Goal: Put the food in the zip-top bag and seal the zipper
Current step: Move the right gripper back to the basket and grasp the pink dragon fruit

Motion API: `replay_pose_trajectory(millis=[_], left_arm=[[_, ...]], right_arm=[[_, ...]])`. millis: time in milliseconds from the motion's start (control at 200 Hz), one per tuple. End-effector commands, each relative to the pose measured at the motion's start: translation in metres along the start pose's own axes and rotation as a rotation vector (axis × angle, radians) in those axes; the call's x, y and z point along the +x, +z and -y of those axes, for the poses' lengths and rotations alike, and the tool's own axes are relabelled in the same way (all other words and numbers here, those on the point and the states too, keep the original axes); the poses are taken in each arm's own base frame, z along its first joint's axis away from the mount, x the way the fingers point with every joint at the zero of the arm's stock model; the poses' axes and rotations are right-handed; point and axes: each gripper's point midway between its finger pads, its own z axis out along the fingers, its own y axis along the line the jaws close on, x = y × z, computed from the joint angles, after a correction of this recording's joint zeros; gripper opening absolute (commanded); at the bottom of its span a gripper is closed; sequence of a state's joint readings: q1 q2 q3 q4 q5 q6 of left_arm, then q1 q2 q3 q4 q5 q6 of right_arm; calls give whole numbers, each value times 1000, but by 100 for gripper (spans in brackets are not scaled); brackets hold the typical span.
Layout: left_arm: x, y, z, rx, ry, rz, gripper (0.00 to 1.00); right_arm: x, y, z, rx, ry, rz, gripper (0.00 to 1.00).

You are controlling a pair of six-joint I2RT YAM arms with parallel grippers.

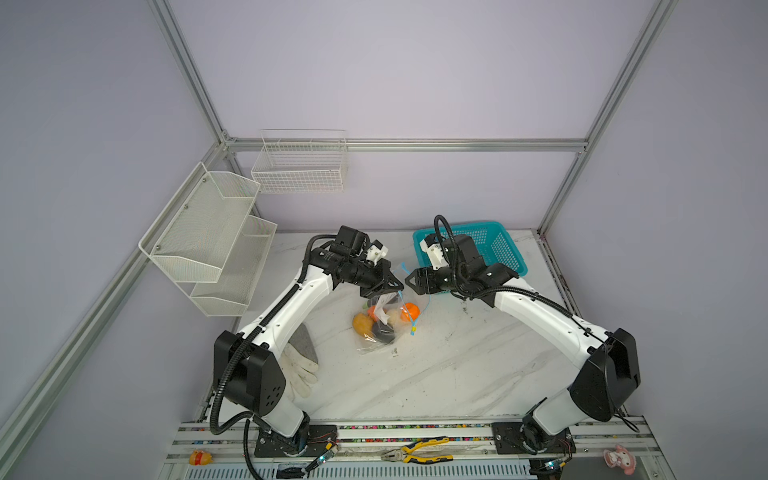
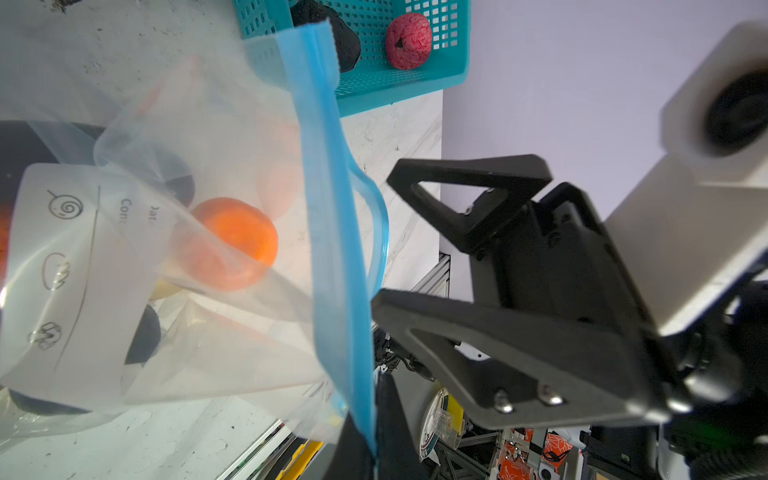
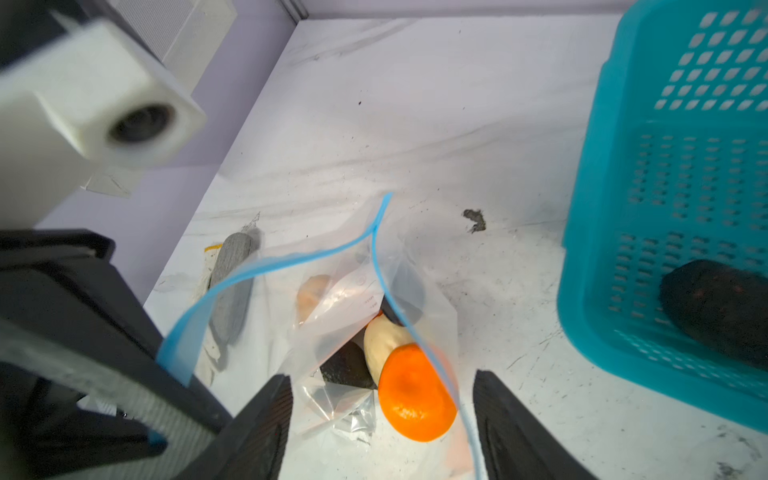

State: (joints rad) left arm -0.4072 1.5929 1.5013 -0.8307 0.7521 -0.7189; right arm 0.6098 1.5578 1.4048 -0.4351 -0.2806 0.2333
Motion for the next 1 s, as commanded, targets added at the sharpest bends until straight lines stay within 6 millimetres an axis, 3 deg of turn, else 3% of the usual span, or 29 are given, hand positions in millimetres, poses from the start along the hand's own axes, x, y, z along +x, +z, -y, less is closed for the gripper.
replay_pose_trajectory(millis=[0,110,305,455,545,790,1000], left_arm=[[0,-14,25,56,62,26,0],[1,-14,25,59,66,22,0],[3,-16,29,74,81,17,0],[5,-15,29,81,89,10,0],[6,-15,28,84,92,5,0],[7,-14,28,90,96,2,0],[6,-13,27,95,96,9,0]], right_arm=[[-26,-20,40,144,8,37,71],[-39,-25,89,287,66,30,70],[-39,-18,169,580,134,-65,70],[-37,-30,249,812,211,-72,67],[-32,-36,286,923,240,-93,66],[-10,-34,350,1028,301,-190,66],[8,-18,363,991,321,-272,66]])
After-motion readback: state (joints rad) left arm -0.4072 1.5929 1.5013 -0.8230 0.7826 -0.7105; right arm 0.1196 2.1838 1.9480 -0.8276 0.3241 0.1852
